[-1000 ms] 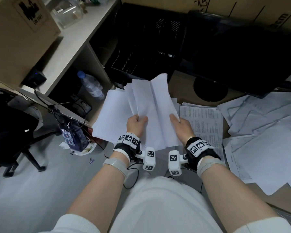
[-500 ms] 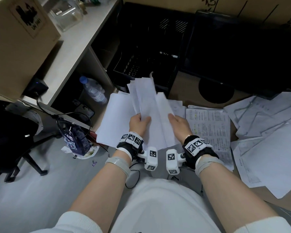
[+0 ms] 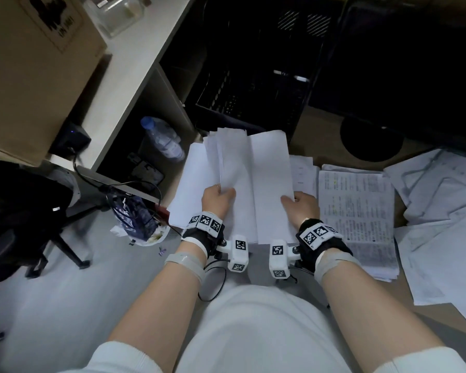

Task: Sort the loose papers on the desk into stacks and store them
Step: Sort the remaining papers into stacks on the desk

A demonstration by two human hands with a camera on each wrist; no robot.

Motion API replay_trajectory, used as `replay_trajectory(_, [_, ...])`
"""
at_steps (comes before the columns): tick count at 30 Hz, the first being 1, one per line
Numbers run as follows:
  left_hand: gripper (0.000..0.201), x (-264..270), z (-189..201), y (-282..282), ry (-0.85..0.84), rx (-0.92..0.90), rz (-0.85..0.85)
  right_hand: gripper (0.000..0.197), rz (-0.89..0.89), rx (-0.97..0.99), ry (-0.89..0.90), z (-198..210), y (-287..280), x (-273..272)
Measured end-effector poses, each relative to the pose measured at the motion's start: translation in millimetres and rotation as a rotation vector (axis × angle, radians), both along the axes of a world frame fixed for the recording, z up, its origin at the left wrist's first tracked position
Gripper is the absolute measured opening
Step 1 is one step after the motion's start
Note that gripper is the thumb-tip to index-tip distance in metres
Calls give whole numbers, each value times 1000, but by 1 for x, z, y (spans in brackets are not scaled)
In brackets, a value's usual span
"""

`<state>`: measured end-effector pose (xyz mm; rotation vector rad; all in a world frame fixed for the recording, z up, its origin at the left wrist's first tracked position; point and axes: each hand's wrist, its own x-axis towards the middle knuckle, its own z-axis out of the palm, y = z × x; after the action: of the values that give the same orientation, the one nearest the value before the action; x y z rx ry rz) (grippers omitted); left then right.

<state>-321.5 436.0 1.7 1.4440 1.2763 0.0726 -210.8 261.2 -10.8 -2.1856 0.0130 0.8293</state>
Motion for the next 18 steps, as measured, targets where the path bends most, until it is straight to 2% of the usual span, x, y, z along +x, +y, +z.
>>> replay_trajectory(2, [21, -11, 2, 10, 32, 49, 40, 39, 34, -24, 17, -3, 12, -6])
replay_trajectory(4, [26, -21, 4, 25, 64, 102, 82, 43, 46, -53, 24, -10, 28, -14])
replay_trajectory(6, [22, -29, 7, 41, 76, 158, 133, 37, 32, -80, 61, -23, 46, -20])
replay_trajectory(9, [30, -41, 4, 67, 74, 220, 214, 19, 26, -117, 114, -44, 76, -32])
replay_trajectory(10, [30, -45, 4, 74, 86, 247, 214, 17, 22, -121, 129, -50, 85, -36])
replay_trajectory(14, [34, -55, 1, 93, 147, 293, 186, 34, 44, -163, 195, -59, 117, -45])
replay_trajectory(18, [34, -61, -7, 104, 123, 283, 111, 40, 55, -142, 244, -64, 140, -51])
